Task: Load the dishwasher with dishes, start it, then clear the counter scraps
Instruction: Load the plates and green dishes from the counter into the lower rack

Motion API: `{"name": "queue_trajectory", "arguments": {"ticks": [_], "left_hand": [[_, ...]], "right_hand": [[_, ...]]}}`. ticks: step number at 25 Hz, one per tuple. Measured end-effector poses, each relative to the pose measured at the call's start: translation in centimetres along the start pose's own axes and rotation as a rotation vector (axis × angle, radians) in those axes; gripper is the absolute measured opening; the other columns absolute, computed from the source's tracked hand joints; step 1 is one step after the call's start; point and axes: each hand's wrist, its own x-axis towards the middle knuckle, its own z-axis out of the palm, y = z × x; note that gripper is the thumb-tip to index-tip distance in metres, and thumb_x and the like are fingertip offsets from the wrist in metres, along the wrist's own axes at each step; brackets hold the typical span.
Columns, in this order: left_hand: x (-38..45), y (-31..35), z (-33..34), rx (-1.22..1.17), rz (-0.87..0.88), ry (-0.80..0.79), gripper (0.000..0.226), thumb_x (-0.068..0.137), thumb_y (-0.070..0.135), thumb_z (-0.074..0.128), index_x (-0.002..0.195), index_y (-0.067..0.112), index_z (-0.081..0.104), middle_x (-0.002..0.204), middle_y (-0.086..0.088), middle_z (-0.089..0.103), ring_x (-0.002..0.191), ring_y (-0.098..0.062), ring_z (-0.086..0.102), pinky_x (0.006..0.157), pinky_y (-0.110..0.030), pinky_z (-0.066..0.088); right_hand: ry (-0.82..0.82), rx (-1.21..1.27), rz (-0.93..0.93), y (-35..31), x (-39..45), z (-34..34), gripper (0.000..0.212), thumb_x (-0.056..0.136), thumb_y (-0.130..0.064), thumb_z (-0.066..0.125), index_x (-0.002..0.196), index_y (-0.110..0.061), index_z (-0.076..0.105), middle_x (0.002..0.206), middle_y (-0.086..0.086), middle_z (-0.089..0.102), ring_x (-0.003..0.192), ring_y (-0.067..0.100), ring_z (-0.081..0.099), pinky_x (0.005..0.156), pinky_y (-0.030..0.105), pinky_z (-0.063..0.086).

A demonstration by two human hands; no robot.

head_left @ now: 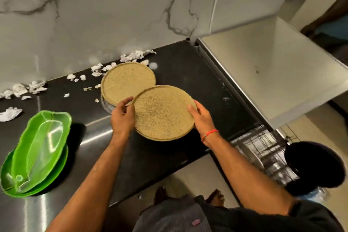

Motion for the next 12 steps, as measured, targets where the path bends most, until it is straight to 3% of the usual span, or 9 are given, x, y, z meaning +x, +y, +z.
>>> {"name": "queue_trajectory", "arguments": {"ticks": [1,3,6,9,12], "left_hand": [[-1.4,0.7,1.6,-0.021,0.003,-0.068,0.026,0.099,0.016,0.056,0.122,0.015,0.067,0.102,-0.004,0.072,0.083,-0.012,0.063,0.076,-0.036,0.053],[-4.3,2.0,4.9,-0.05,-0.004,-0.208,0.024,0.098,0.022,0.059,0.119,0.017,0.07,0.102,-0.004,0.073,0.082,-0.011,0.064,0.071,-0.036,0.052],[-9.5,3.4,10.1,0.006,0.005,-0.425,0.035,0.086,0.043,0.064,0.116,0.027,0.071,0.099,0.002,0.076,0.084,-0.015,0.068,0.073,-0.042,0.057],[-15.0,3.4,15.6,0.081,0.056,-0.592,0.03,0.091,0.025,0.061,0.12,0.025,0.069,0.099,-0.001,0.077,0.08,-0.016,0.071,0.068,-0.041,0.06],[-20.6,2.6,20.8,0.214,0.078,-0.694,0.03,0.096,0.011,0.056,0.122,0.022,0.067,0.087,-0.002,0.076,0.056,-0.013,0.067,0.046,-0.032,0.055]], "right_hand": [[0.062,0.029,-0.038,0.2,-1.1,-1.7,0.021,0.098,-0.016,0.059,0.116,-0.023,0.066,0.106,-0.003,0.072,0.104,0.015,0.066,0.093,0.038,0.054],[0.18,0.098,-0.063,0.3,-3.8,-5.7,0.021,0.096,-0.006,0.059,0.106,-0.022,0.068,0.099,-0.004,0.073,0.096,0.012,0.068,0.089,0.031,0.056],[0.342,0.186,-0.084,1.0,-8.0,-13.4,0.027,0.096,-0.004,0.058,0.12,-0.015,0.064,0.103,-0.005,0.072,0.096,0.011,0.068,0.083,0.026,0.057],[0.497,0.287,-0.063,3.0,-11.9,-21.1,0.042,0.096,-0.004,0.058,0.136,-0.011,0.055,0.119,0.003,0.067,0.109,0.021,0.064,0.094,0.034,0.055],[0.603,0.332,-0.03,6.1,-15.9,-27.8,0.043,0.095,-0.002,0.058,0.137,-0.01,0.055,0.125,0.009,0.064,0.109,0.024,0.064,0.089,0.03,0.057]]}}
